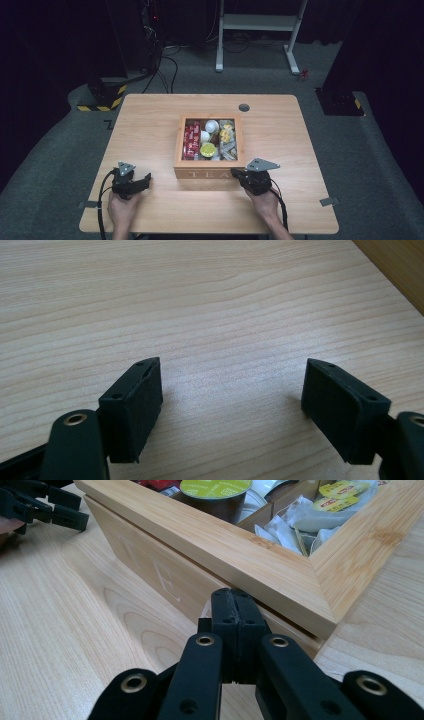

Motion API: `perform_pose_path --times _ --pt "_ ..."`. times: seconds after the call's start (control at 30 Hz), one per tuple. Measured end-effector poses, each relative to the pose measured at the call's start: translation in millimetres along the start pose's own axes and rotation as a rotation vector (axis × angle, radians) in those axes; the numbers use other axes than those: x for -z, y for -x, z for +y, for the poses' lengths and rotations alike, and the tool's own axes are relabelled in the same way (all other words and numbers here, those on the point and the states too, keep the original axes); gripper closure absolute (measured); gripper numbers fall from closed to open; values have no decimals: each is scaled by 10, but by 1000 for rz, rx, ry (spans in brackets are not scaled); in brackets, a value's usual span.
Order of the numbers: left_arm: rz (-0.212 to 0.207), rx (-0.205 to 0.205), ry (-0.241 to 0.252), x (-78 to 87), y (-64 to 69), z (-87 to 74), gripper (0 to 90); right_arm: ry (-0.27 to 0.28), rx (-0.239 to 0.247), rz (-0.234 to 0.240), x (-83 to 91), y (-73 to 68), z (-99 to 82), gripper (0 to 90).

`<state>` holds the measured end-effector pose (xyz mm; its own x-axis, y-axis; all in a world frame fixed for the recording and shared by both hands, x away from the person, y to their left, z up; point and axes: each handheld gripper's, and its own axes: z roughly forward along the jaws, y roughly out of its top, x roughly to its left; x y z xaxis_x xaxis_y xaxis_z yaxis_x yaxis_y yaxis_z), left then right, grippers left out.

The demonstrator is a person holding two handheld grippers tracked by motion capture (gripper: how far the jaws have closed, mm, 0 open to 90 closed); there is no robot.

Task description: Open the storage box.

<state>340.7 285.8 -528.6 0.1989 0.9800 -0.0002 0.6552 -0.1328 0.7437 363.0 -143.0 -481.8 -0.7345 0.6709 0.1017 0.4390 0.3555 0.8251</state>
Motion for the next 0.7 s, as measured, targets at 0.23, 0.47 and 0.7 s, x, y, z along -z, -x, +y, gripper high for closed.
perform_pose_path --times 0.23,0.47,0.7 --pt "1 0 1 -1 1 0 248 14 17 -15 6 -18 7 897" --pt "0 0 0 0 0 0 248 22 29 -22 25 -28 25 897" --pt "-1 -1 -2 3 0 -1 247 34 47 -32 47 -41 58 897"
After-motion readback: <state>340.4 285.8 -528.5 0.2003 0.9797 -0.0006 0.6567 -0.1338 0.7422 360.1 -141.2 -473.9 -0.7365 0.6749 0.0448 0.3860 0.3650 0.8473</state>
